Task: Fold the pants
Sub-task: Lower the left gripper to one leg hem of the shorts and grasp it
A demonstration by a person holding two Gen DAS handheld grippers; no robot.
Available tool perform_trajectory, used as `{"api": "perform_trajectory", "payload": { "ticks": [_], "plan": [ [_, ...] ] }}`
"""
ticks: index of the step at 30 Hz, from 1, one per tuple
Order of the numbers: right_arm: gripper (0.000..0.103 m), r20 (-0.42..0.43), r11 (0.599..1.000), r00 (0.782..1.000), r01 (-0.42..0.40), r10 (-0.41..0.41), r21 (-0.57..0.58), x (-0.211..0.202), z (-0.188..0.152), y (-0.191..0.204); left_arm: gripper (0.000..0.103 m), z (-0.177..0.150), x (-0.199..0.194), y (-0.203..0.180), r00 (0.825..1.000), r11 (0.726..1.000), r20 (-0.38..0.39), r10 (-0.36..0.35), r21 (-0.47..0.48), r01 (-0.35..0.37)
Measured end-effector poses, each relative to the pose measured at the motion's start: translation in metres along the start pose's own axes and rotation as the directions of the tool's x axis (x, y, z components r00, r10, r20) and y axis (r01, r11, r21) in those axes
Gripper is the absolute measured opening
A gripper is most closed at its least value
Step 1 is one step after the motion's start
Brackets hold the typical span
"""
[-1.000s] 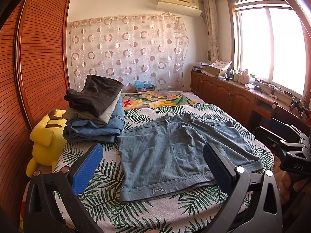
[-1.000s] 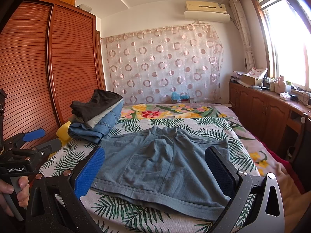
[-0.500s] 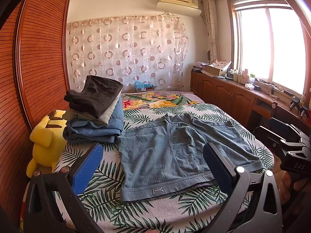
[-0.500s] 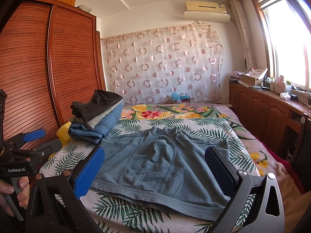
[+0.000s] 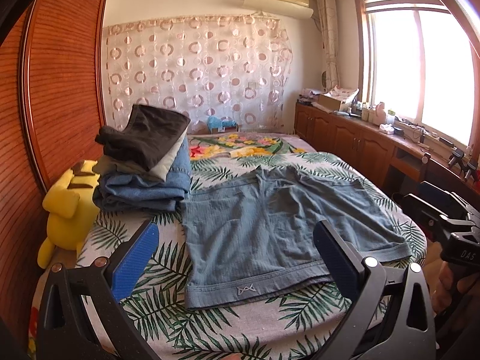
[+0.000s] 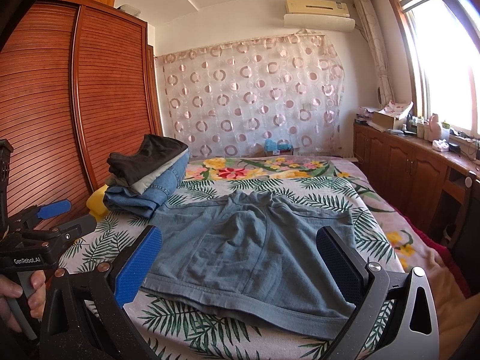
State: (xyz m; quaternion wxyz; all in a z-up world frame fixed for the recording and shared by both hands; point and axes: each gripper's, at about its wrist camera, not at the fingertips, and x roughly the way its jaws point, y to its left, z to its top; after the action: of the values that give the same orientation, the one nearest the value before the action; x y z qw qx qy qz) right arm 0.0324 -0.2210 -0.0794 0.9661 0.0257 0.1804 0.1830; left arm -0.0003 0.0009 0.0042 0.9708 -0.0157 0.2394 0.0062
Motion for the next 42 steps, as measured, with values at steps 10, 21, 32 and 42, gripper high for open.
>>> {"api": "perform_trajectory", "payload": {
  "ticks": [10, 21, 32, 42],
  "plan": [
    [0.103, -0.047, 0.999, 0.998, 0.036, -0.037, -0.003, 0.007, -0.004, -0.014, 0.103, -0.021, 0.026, 0.02, 0.997, 0.999, -0.074, 0.035, -0.002, -0.035],
    [0.103, -0.113, 0.996, 0.99, 0.088, -0.089, -0.011, 0.014, -0.007, -0.018, 0.103, -0.037, 0.043, 0.041, 0.99, 0.999, -0.13, 0.047, -0.02, -0.05],
    [0.103, -0.226, 0.993, 0.967, 0.11, -0.118, -0.046, 0.023, -0.008, -0.01, 0.103, -0.06, 0.06, 0.06, 0.978, 0.998, -0.206, 0.037, -0.039, -0.046],
    [0.103, -0.328, 0.994, 0.938, 0.106, -0.113, -0.038, 0.038, -0.009, -0.021, 0.098, -0.071, 0.069, 0.07, 0.967, 0.997, -0.254, 0.001, -0.076, -0.021]
  ]
}}
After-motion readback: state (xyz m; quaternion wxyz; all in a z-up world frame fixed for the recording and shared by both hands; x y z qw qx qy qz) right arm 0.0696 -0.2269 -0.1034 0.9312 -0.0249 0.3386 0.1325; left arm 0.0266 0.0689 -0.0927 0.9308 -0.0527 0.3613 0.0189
